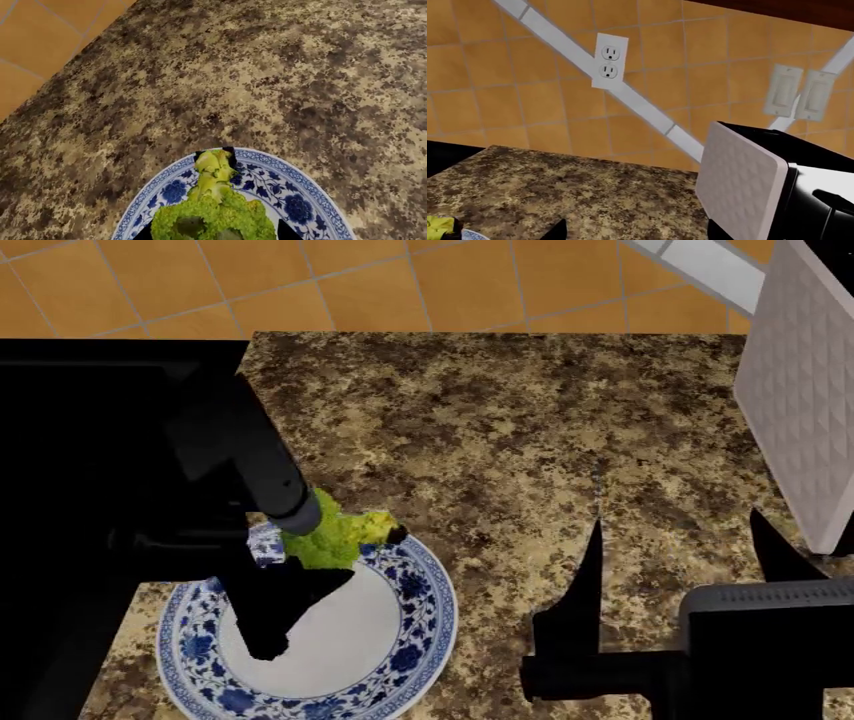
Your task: Pick the broccoli from the plate and place it in the pan.
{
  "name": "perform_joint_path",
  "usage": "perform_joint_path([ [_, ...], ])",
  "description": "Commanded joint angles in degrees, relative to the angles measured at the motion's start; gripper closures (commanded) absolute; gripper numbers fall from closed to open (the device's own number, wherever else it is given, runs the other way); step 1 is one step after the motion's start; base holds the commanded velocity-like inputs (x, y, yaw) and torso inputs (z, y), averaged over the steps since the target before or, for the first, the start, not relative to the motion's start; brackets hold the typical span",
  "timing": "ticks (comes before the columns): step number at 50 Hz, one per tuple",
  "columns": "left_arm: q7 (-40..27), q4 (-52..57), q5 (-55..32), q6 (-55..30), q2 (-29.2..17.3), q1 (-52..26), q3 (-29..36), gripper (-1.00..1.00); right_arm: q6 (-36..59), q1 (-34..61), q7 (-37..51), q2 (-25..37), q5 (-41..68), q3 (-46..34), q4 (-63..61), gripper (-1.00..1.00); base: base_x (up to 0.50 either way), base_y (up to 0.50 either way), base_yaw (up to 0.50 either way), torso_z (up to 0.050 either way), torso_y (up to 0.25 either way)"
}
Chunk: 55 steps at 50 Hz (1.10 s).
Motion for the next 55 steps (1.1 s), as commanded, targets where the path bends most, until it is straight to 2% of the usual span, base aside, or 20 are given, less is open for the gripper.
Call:
perform_joint_path([
  [1, -13.7, 19.3, -5.4, -12.3, -5.6, 0.3, -19.1, 1.00, -2.3, 1.4, -2.6, -2.0, 0.3, -0.6, 2.9, -1.00, 0.00, 0.00, 0.00, 0.000, 0.000],
  [2, -17.2, 24.7, -8.3, -16.0, -6.7, 1.3, -24.2, 1.00, -3.2, 2.0, -2.8, -1.9, -0.3, -1.6, 3.7, -1.00, 0.00, 0.00, 0.00, 0.000, 0.000],
  [3, -18.3, 26.1, -9.0, -16.8, -6.9, 2.0, -25.7, 1.00, -3.6, 2.1, -2.9, -1.8, -0.6, -1.9, 4.0, -1.00, 0.00, 0.00, 0.00, 0.000, 0.000],
  [4, -22.8, 29.3, -9.3, -19.1, -7.7, 5.3, -29.1, 1.00, -3.8, 2.9, -3.5, -2.2, 0.2, -1.6, 4.6, -1.00, 0.00, 0.00, 0.00, 0.000, 0.000],
  [8, -31.7, 39.5, -13.9, -24.6, -6.2, 13.2, -40.5, 1.00, -6.4, 4.2, -4.9, -2.2, -0.1, -2.3, 7.6, -1.00, 0.00, 0.00, 0.00, 0.000, 0.000],
  [10, -37.5, 43.5, -18.7, -27.3, -5.3, 14.9, -44.6, 1.00, -7.9, 4.2, -5.8, -1.7, -0.5, -2.9, 8.6, -1.00, 0.00, 0.00, 0.00, 0.000, 0.000],
  [11, -42.9, 44.1, -25.0, -27.4, -5.7, 15.6, -46.7, 1.00, -9.2, 4.3, -6.3, -1.1, -1.4, -3.6, 9.3, -1.00, 0.00, 0.00, 0.00, 0.000, 0.000],
  [13, -45.9, 46.0, -30.2, -26.9, -6.1, 19.0, -49.5, 1.00, -11.0, 4.5, -6.8, -0.6, -2.3, -4.2, 10.1, -1.00, 0.00, 0.17, 0.00, 0.000, 0.000],
  [15, -47.5, 47.5, -31.1, -25.7, -6.9, 22.1, -51.7, 1.00, -12.4, 4.7, -7.6, -0.2, -2.8, -5.0, 11.1, -1.00, 0.00, 0.50, 0.00, 0.000, 0.000],
  [18, -50.4, 47.8, -33.8, -25.5, -7.1, 22.9, -54.9, 1.00, -13.3, 5.1, -8.2, 0.0, -2.9, -5.4, 12.1, -1.00, 0.00, 0.50, 0.00, 0.000, 0.000],
  [27, -49.3, 47.5, -31.8, -21.6, -8.7, 24.6, -53.6, 1.00, -13.9, 4.8, -8.2, 0.6, -3.6, -6.2, 11.9, -1.00, 0.00, 0.50, 0.00, 0.000, 0.000],
  [34, -53.8, 47.2, -39.0, -24.1, -9.3, 23.0, -56.2, 1.00, -12.0, 3.5, -7.2, 0.7, -2.8, -5.7, 8.8, -1.00, 0.00, 0.50, 0.00, 0.000, 0.000],
  [39, -54.5, 46.8, -40.5, -23.5, -10.3, 22.8, -56.4, 1.00, -10.6, 3.6, -6.5, 0.6, -2.4, -5.7, 7.5, -1.00, 0.00, 0.50, 0.00, 0.000, 0.000],
  [47, -52.5, 46.0, -37.5, -21.1, -11.5, 23.6, -54.8, 1.00, -10.5, 3.9, -6.3, 0.7, -2.5, -6.1, 7.9, -1.00, 0.00, 0.50, 0.00, 0.000, 0.000],
  [55, -53.4, 45.7, -37.7, -20.5, -11.7, 23.5, -54.0, 1.00, -10.5, 3.8, -6.7, 1.3, -2.1, -5.8, 7.8, -1.00, 0.00, 0.50, 0.00, 0.000, 0.001],
])
